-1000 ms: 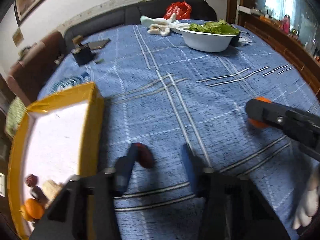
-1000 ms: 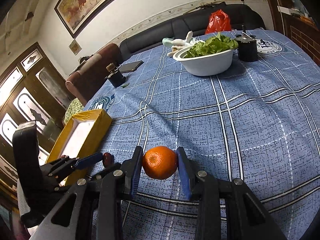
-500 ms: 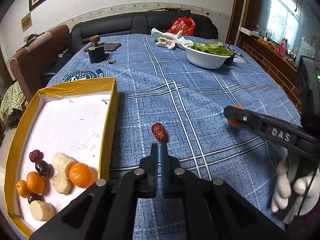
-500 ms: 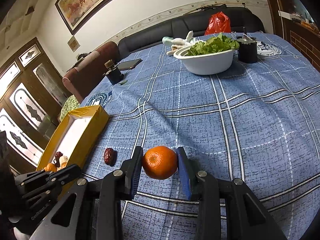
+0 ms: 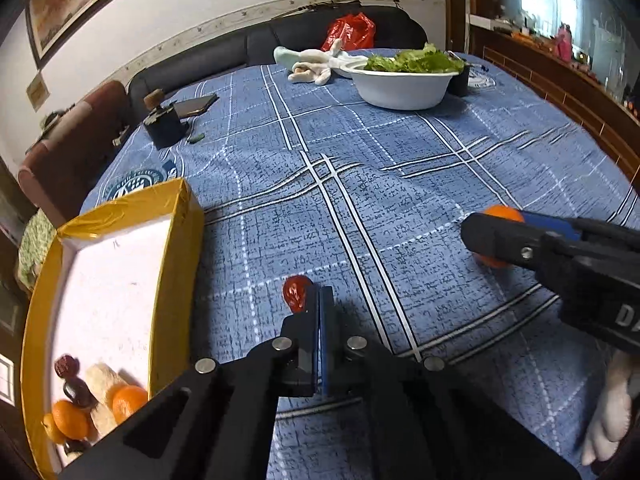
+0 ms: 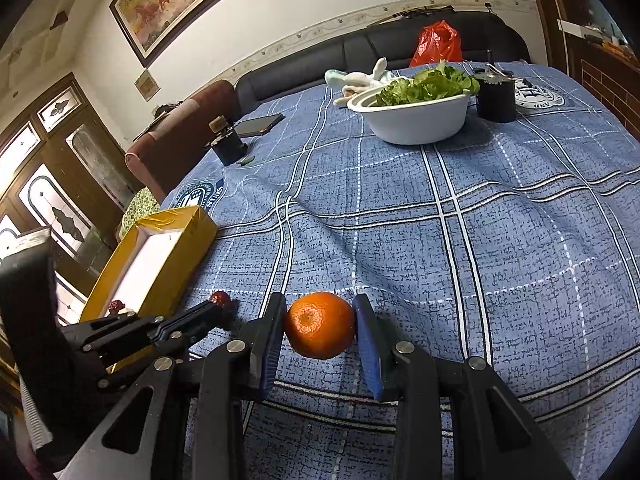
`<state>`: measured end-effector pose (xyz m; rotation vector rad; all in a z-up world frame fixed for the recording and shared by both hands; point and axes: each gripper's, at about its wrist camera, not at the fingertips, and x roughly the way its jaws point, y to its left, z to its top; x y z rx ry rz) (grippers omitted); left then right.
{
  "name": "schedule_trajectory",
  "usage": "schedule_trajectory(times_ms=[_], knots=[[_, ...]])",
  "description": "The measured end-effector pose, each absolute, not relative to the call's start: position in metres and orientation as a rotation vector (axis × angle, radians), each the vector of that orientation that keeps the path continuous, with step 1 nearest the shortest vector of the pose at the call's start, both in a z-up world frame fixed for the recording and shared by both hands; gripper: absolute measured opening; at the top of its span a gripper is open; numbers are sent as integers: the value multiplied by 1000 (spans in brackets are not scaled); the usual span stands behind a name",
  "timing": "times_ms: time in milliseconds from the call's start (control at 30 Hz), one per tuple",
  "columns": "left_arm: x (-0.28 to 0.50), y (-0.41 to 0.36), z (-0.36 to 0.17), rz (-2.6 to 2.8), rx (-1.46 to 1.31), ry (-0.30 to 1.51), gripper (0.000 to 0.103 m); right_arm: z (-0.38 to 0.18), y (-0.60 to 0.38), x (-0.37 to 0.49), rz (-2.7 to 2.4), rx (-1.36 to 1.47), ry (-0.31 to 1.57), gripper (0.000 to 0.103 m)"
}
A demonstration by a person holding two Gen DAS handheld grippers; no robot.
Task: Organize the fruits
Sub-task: 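Grasp the red date with the left tool while the right tool holds the orange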
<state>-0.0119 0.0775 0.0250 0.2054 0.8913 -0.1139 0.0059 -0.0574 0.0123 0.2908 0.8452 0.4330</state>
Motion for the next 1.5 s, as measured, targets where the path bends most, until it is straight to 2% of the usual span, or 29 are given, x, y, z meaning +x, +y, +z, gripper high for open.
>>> schedule_trajectory(times_ms=[167, 467, 500, 567, 600, 633, 733, 900, 967, 1033, 1067, 1200, 1233, 1300, 1367, 1433, 1500], knots=[[-37, 101, 49, -117, 109, 838, 0, 12, -55, 5, 439, 281, 844, 39], [-82, 187, 82, -50, -121, 770, 1, 6, -40, -2, 419, 235, 840, 38], [-82, 191, 82, -63, -145, 777, 7, 5, -38, -2, 420, 233, 846, 38], [-79, 188, 80, -107, -161, 793, 29, 4, -36, -2, 413, 226, 846, 38], [-77, 181, 80, -128, -150, 797, 48, 4, -35, -4, 407, 221, 842, 38], [-75, 173, 78, -153, -127, 798, 55, 5, -35, -5, 405, 221, 838, 38], [-63, 137, 70, -217, -2, 807, 55, 4, -37, -6, 400, 226, 837, 38], [-31, 109, 48, -240, 58, 870, 55, 4, -41, -6, 409, 244, 840, 38], [-19, 103, 41, -231, 69, 898, 50, 6, -42, -7, 422, 252, 840, 38], [-9, 99, 33, -223, 78, 930, 35, 8, -42, -7, 434, 256, 835, 39], [-2, 97, 28, -202, 88, 949, 35, 9, -42, -8, 439, 258, 832, 39], [7, 93, 14, -160, 117, 988, 35, 13, -47, -8, 447, 283, 824, 39], [9, 90, 9, -163, 132, 999, 38, 13, -49, -8, 447, 290, 823, 39], [7, 86, 7, -168, 150, 969, 51, 15, -52, -8, 446, 303, 819, 39], [8, 91, 7, -176, 102, 969, 49, 16, -54, -8, 443, 310, 814, 39], [8, 94, 9, -157, 93, 959, 19, 16, -54, -8, 441, 312, 815, 39], [7, 100, 10, -152, 58, 962, 18, 15, -54, -8, 439, 309, 820, 39]])
